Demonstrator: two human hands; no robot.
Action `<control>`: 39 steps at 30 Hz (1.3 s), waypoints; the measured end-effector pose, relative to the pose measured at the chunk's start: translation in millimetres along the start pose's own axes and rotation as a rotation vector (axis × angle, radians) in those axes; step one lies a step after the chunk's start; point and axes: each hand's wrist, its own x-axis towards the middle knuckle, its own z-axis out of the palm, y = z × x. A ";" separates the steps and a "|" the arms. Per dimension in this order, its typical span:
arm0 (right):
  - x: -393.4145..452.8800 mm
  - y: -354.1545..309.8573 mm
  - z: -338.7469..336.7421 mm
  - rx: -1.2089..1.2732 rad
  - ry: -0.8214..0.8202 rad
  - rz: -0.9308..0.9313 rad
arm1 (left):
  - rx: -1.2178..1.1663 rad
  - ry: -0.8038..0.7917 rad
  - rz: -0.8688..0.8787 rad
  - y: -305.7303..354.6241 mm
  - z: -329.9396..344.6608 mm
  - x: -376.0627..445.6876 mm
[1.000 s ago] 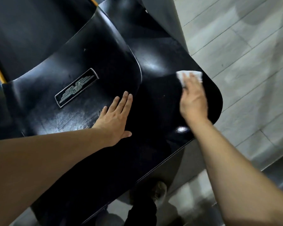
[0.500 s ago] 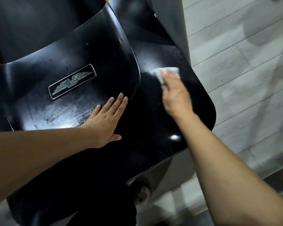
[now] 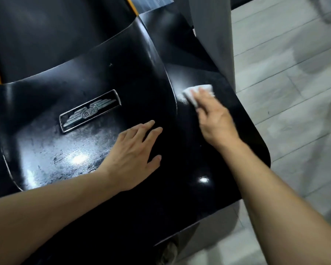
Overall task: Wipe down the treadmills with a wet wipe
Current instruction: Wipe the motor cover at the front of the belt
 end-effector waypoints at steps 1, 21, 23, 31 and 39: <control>8.7 8.6 -6.7 -0.031 0.051 0.097 | -0.004 0.000 -0.007 -2.9 -0.3 5.5; 58.3 -66.3 40.3 -0.089 0.067 -0.153 | -0.083 0.164 -0.380 -105.3 5.2 37.4; 58.0 -82.1 64.9 -0.204 -0.104 -0.368 | -0.088 0.165 -0.369 -118.5 10.0 32.4; 111.8 -129.7 135.4 -0.349 -0.260 -0.772 | -0.141 0.220 -0.325 -125.7 21.3 31.0; 173.0 -153.2 160.6 -0.512 -0.343 -0.696 | -0.146 0.256 -0.313 -126.0 27.1 29.5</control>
